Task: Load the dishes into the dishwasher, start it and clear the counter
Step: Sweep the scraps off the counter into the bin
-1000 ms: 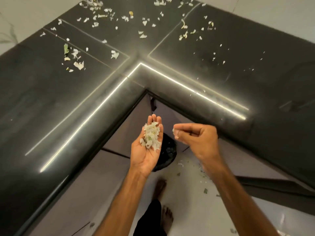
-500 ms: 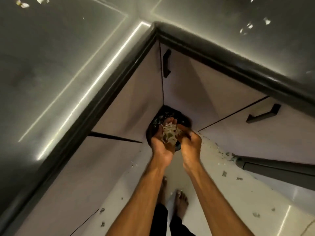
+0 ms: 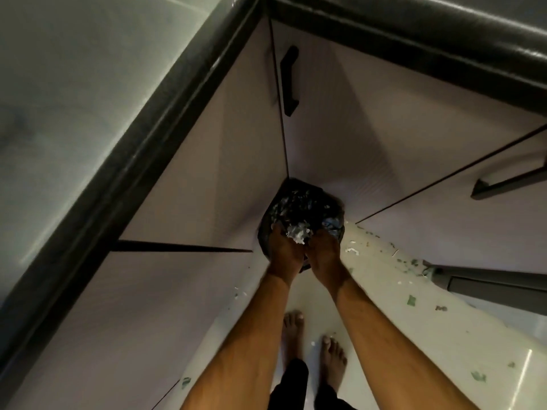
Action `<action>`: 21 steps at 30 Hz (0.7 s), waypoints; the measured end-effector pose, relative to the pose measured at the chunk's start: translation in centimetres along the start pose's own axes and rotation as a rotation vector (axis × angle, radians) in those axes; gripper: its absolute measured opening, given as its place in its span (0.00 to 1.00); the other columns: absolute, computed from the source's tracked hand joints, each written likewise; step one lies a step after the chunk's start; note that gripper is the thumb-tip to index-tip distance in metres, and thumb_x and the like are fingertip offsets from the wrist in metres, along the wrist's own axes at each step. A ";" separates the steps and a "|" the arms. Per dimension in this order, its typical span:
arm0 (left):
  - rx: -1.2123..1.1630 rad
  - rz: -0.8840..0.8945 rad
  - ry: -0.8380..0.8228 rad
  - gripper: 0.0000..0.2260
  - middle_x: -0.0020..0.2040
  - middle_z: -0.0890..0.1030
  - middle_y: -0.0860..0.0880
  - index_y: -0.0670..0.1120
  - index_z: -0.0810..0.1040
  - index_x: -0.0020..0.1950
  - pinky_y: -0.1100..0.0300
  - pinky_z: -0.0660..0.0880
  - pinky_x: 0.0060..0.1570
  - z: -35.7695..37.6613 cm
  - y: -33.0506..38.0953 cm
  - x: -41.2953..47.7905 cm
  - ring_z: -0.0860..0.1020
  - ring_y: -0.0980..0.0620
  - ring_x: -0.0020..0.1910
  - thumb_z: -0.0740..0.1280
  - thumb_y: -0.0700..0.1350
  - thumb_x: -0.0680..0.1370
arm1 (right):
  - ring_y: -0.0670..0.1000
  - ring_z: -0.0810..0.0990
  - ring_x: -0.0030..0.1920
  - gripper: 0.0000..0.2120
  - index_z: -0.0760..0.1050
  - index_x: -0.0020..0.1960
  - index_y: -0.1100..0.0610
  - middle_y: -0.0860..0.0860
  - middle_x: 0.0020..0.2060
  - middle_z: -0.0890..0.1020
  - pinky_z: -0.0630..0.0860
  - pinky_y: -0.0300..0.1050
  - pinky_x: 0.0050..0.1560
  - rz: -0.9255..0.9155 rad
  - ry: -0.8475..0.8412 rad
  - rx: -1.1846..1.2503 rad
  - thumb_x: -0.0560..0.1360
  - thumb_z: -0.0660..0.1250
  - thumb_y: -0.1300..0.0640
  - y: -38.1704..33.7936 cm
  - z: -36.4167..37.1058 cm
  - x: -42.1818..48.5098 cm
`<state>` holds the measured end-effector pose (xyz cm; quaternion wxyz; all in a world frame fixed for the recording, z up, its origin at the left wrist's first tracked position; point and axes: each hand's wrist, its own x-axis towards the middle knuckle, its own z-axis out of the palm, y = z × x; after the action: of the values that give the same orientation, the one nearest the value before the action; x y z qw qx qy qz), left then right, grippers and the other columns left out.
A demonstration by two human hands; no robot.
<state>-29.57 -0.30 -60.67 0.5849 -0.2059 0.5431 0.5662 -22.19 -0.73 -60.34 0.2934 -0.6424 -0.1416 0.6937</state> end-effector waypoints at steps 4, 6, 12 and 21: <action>0.037 0.043 -0.001 0.22 0.69 0.76 0.39 0.44 0.73 0.73 0.45 0.78 0.57 0.0 0.4 -0.9 0.75 0.39 0.66 0.56 0.55 0.84 | 0.46 0.76 0.34 0.16 0.71 0.42 0.56 0.52 0.37 0.74 0.75 0.35 0.33 -0.006 0.054 0.012 0.84 0.53 0.70 -0.9 -0.3 -1.5; 0.035 0.065 -0.032 0.23 0.70 0.76 0.39 0.45 0.74 0.73 0.44 0.78 0.59 0.0 0.9 -1.6 0.76 0.38 0.67 0.59 0.56 0.83 | 0.47 0.73 0.37 0.15 0.72 0.43 0.56 0.52 0.37 0.74 0.74 0.37 0.38 0.036 0.083 0.077 0.84 0.55 0.68 -1.8 -0.3 -2.4; 0.061 -0.015 0.034 0.23 0.69 0.76 0.38 0.42 0.71 0.74 0.44 0.74 0.65 2.5 3.3 -8.2 0.75 0.38 0.66 0.56 0.55 0.85 | 0.52 0.79 0.47 0.12 0.76 0.59 0.61 0.56 0.50 0.81 0.80 0.43 0.47 0.048 0.098 0.176 0.82 0.57 0.68 -5.8 0.4 -7.6; 0.364 0.028 -0.049 0.20 0.71 0.74 0.43 0.42 0.72 0.73 0.49 0.71 0.60 7.8 10.5 -26.1 0.72 0.42 0.70 0.62 0.50 0.84 | 0.57 0.81 0.55 0.16 0.78 0.62 0.65 0.57 0.52 0.81 0.80 0.49 0.53 -0.144 0.054 -0.086 0.82 0.54 0.70 -16.9 1.9 -23.1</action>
<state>-29.69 -2.20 -31.57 0.6176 -0.0751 0.6248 0.4718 -20.17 -0.75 -31.72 0.3183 -0.6611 -0.2091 0.6465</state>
